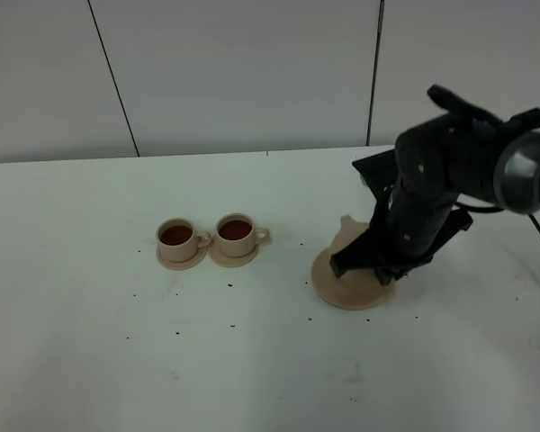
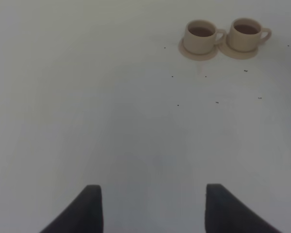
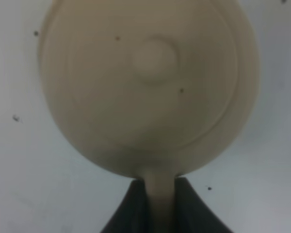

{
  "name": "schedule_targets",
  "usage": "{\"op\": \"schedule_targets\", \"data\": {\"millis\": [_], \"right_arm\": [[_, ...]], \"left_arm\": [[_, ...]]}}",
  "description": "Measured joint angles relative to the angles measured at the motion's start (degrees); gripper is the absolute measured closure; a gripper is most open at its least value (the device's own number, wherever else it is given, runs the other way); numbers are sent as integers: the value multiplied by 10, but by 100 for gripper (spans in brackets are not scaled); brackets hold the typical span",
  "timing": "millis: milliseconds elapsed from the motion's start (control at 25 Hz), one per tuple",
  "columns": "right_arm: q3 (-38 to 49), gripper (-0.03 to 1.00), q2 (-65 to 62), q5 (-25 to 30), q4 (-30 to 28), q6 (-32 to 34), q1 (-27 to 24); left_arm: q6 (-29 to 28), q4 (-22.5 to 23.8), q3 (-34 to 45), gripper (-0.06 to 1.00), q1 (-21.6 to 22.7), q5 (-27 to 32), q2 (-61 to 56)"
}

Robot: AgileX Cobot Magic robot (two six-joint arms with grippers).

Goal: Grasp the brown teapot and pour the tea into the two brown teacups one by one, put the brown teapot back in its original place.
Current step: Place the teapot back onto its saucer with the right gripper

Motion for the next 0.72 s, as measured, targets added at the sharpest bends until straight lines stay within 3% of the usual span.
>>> {"op": "schedule_targets", "data": {"millis": [280, 720], "right_arm": [[19, 88, -2, -49, 1, 0, 18], [20, 88, 6, -64, 0, 4, 21]], "left_arm": [[0, 0, 0, 41, 0, 0, 0], [0, 0, 0, 41, 0, 0, 0]]}}
